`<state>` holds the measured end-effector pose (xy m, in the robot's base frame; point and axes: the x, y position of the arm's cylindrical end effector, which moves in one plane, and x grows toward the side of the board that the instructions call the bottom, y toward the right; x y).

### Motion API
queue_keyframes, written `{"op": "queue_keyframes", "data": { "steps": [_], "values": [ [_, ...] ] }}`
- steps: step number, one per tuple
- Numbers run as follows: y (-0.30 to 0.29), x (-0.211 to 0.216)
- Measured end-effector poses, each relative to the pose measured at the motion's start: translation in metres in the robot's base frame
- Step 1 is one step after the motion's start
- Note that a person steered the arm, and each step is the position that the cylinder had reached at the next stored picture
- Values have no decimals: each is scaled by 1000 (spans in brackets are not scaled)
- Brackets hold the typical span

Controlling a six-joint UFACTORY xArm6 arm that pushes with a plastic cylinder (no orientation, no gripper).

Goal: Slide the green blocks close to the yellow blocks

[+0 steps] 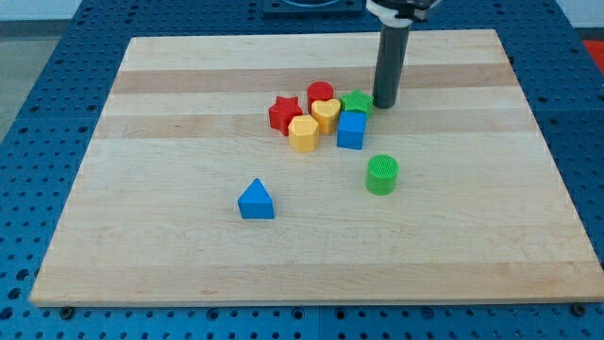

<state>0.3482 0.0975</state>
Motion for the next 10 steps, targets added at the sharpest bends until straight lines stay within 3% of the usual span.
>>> {"op": "queue_keyframes", "data": {
  "steps": [7,10],
  "values": [
    [4,14],
    [43,106]
  ]
}}
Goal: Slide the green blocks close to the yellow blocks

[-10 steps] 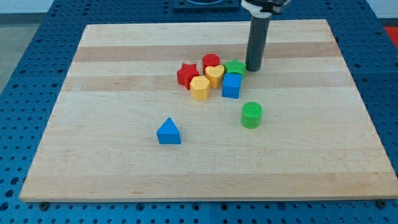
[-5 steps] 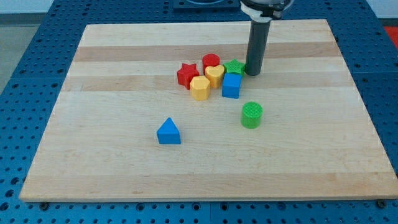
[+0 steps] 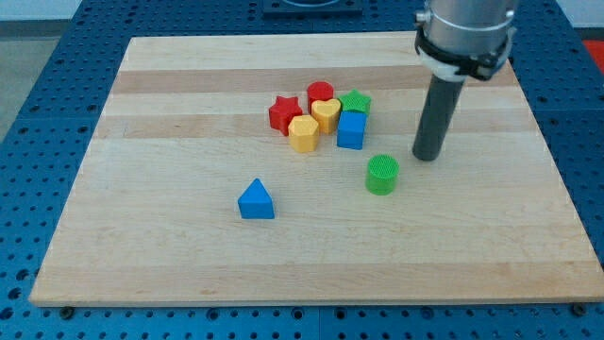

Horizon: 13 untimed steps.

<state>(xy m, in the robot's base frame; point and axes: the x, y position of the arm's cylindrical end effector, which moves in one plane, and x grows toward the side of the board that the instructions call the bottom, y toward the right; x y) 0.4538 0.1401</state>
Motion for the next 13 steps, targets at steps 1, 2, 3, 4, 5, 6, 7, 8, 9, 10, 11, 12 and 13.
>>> {"op": "queue_keyframes", "data": {
  "steps": [1,2,3,4,5,6,7,8,9,10,11,12,13],
  "values": [
    [-7,26],
    [-31,40],
    [-58,40],
    [-79,40],
    [-93,40],
    [-96,39],
    [-96,38],
    [-96,38],
    [-96,33],
    [-96,28],
    [-90,28],
    [-85,28],
    [-85,21]
  ]
}}
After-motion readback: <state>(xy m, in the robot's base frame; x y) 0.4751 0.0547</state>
